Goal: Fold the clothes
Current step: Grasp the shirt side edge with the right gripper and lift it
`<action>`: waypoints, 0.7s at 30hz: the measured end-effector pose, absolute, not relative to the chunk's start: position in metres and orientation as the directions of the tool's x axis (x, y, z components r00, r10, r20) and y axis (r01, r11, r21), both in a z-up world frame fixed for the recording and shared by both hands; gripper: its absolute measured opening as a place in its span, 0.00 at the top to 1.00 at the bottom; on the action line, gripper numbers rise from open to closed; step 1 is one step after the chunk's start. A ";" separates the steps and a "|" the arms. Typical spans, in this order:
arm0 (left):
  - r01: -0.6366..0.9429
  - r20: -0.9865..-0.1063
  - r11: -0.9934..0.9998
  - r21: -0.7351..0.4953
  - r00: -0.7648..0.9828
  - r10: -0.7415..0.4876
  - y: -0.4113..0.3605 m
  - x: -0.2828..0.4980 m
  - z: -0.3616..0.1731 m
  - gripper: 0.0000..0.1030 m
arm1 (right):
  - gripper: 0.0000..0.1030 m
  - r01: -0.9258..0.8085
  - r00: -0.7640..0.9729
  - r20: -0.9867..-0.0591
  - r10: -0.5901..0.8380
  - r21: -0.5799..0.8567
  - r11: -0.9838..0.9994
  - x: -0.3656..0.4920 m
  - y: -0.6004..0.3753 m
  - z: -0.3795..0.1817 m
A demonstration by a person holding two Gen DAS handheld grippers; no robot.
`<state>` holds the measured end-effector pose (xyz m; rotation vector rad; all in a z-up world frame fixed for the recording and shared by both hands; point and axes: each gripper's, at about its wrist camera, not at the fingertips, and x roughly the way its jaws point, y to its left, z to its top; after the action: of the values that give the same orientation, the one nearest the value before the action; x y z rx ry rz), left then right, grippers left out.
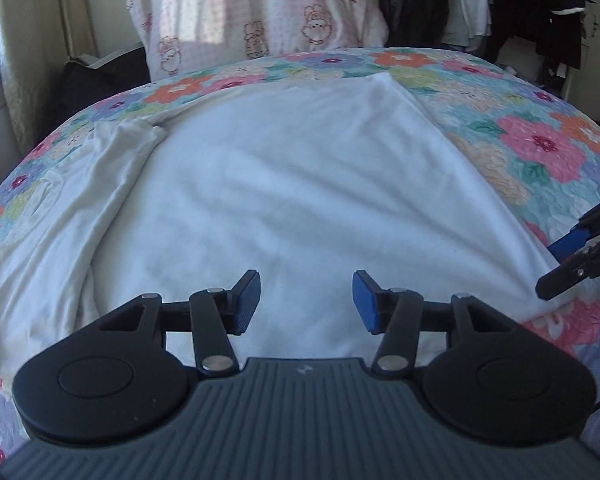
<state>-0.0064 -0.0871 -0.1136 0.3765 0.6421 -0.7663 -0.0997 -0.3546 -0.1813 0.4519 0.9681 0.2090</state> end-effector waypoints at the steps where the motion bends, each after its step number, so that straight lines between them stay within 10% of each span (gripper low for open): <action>1: 0.751 -0.655 0.654 0.091 0.540 -0.529 -0.089 -0.011 -0.114 0.51 | 0.41 -0.002 0.561 -0.732 0.386 0.466 0.885 -0.101 -0.351 -0.184; 3: 0.780 -0.639 0.619 0.098 0.526 -0.562 -0.092 -0.022 -0.113 0.50 | 0.90 -0.038 0.579 -0.696 0.425 0.498 0.867 -0.094 -0.347 -0.184; 15: 0.849 -0.534 0.524 0.064 0.473 -0.701 -0.136 -0.032 -0.103 0.35 | 0.90 -0.223 0.675 -0.400 0.620 0.691 0.688 -0.030 -0.350 -0.124; 17: 0.845 -0.570 0.533 0.047 0.461 -0.680 -0.144 -0.021 -0.104 0.47 | 0.90 -0.235 0.661 -0.402 0.634 0.691 0.684 -0.024 -0.348 -0.121; 18: 0.849 -0.600 0.527 0.041 0.443 -0.666 -0.148 -0.016 -0.104 0.90 | 0.90 -0.238 0.654 -0.405 0.639 0.691 0.682 -0.022 -0.348 -0.120; 21: 0.853 -0.623 0.518 0.062 0.438 -0.648 -0.157 -0.010 -0.104 0.92 | 0.84 -0.197 0.642 -0.469 0.607 0.665 0.721 -0.018 -0.353 -0.120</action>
<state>-0.0103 -0.1566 -0.1042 0.3981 0.5813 -0.9637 -0.0180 -0.3530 -0.1201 0.6112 0.7406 0.4919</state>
